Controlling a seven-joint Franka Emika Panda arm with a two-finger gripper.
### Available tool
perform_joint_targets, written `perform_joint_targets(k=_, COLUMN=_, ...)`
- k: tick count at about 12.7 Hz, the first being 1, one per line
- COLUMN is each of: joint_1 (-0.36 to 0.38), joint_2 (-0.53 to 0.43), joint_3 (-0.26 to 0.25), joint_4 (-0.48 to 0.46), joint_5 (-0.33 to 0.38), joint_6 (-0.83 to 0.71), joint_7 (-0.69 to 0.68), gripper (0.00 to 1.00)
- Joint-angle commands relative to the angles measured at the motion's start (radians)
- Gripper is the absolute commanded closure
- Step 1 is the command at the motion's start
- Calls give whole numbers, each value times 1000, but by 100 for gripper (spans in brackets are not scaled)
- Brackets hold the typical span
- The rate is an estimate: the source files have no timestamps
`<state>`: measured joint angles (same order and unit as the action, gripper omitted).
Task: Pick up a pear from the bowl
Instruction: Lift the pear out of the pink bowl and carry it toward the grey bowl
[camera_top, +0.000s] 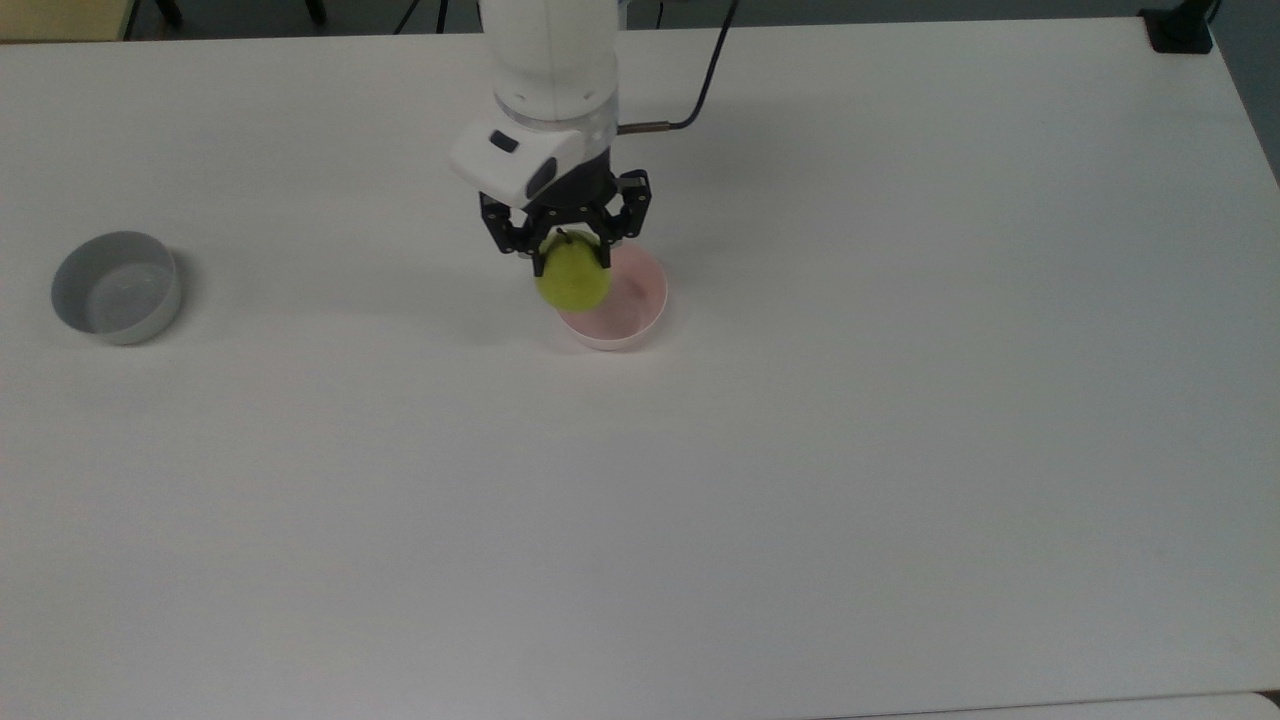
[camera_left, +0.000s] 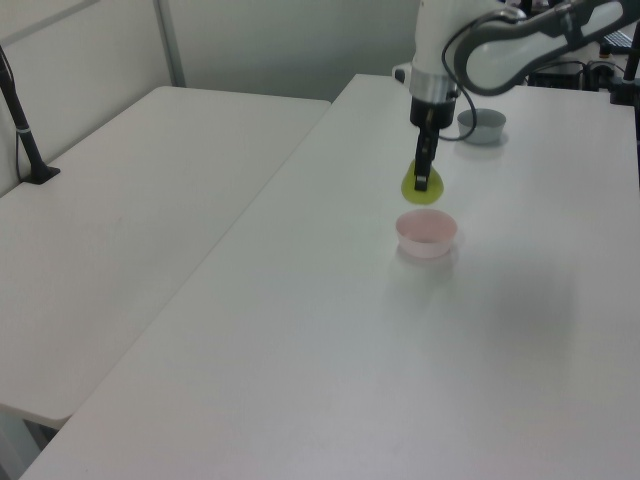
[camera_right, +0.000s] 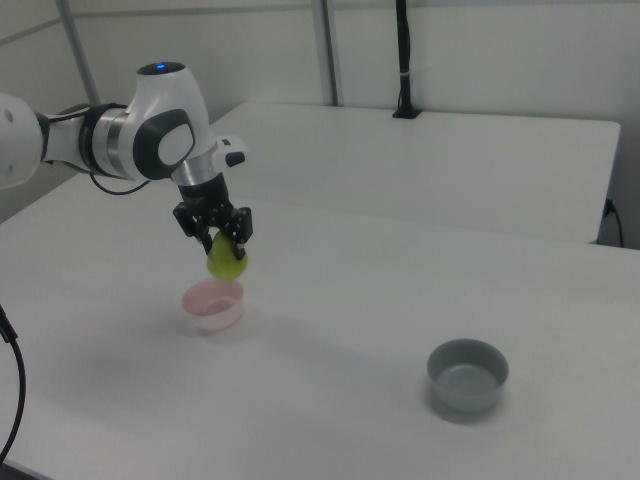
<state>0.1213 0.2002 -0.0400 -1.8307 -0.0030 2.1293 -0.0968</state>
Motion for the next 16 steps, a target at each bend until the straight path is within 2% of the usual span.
perform_joint_targets(k=1, joint_1=-15, joint_2=7, joint_3=-50, joint_4=69, joint_5=-8, joint_6=-31, joint_7=-61, gripper=100)
perform_joint_targets(k=4, joint_1=-17, joint_2=24, joint_3=-130, joint_4=109, joint_5=-2, joint_6=-31, joint_7=-162, gripper=100)
perform_joint_targets(k=7, joint_1=-28, joint_2=132, joint_3=-211, joint_4=279, joint_5=38, joint_6=-133, joint_7=-271, gripper=100)
perform_joint_targets(k=8, joint_1=-49, joint_2=174, joint_3=-222, joint_4=330, joint_5=70, joint_6=-169, joint_7=-308, gripper=100)
perform_joint_targets(k=11, joint_1=-95, joint_2=272, joint_3=-222, joint_4=396, joint_5=84, joint_6=-172, joint_7=-348, gripper=100)
perform_joint_targets(k=14, joint_1=-132, joint_2=355, joint_3=-221, joint_4=435, joint_5=156, joint_6=-161, joint_7=-421, gripper=100)
perform_joint_targets(k=16, joint_1=-134, joint_2=378, joint_3=-221, joint_4=433, joint_5=164, joint_6=-128, joint_7=-432, gripper=100)
